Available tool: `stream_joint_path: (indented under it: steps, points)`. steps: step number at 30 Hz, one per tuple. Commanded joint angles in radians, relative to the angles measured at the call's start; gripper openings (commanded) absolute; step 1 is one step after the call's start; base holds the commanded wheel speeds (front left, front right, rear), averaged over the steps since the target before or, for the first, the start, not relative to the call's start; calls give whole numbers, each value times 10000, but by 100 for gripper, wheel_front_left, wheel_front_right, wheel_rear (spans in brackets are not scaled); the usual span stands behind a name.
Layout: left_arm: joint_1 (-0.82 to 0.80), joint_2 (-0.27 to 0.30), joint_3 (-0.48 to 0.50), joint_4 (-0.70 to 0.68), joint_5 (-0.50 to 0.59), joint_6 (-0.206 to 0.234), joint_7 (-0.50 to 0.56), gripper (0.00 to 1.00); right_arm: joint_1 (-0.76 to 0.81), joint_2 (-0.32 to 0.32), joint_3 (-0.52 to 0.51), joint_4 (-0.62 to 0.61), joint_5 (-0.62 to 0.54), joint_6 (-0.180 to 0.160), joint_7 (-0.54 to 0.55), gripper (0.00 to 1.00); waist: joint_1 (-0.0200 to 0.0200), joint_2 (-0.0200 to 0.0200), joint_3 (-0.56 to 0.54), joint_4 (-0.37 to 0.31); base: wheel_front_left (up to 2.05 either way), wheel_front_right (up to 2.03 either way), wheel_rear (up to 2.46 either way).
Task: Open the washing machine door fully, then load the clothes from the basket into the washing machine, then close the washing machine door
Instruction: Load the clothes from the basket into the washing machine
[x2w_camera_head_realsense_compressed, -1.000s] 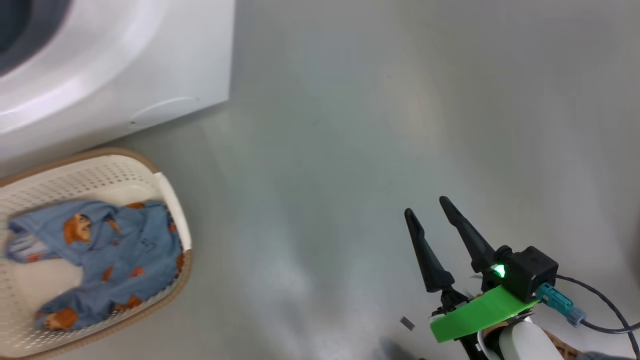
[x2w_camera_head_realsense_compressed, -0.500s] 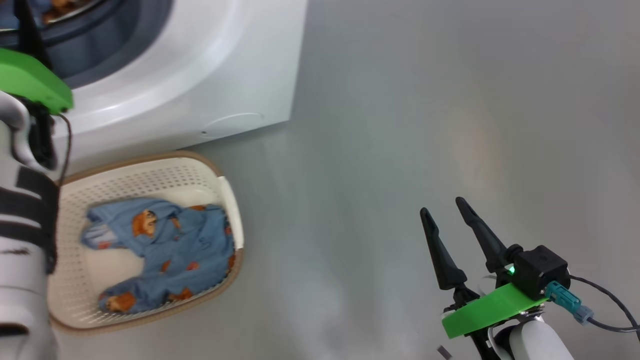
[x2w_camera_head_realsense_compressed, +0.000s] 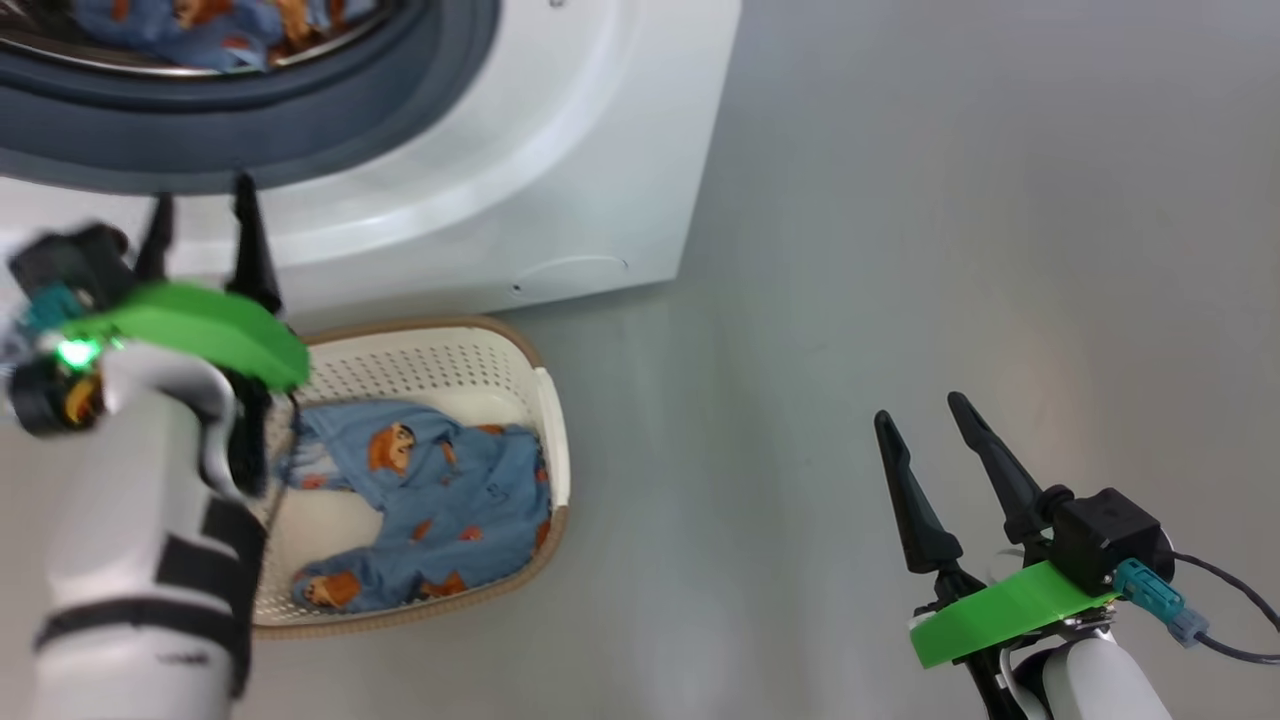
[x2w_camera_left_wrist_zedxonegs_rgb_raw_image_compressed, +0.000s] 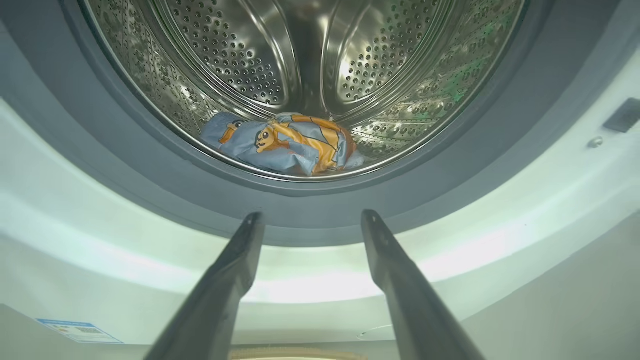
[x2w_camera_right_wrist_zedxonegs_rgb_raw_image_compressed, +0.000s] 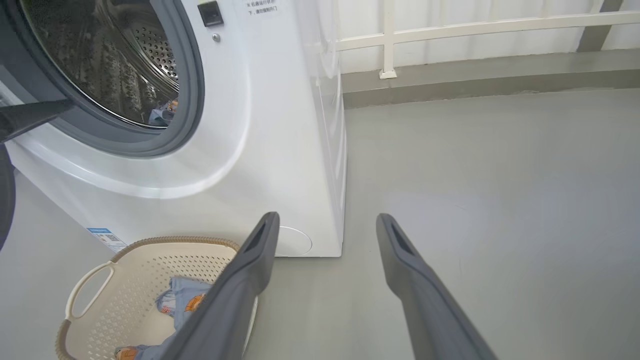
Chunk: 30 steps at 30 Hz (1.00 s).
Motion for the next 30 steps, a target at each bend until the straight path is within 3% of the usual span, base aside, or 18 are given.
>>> stream_joint_path:
  steps: [1, 15, 30]
  points:
    - [464, 293, 191, -504, 33, -59, -64, 100, -52, -20, 208, -170, -115, 16, -48, 100, 0, 0, -427, 332, 0, 0, 0]
    - [3868, 17, 285, -2565, -37, -126, -64, 100, 201, -212, 213, -17, -33, 16, -48, 100, 0, 0, -1546, 564, 0, 0, 0]
    - [7398, -13, 993, -5577, 506, 549, -64, 100, 699, -597, 403, 190, 353, 16, -48, 100, 0, 0, -2996, 639, 0, 0, 0]
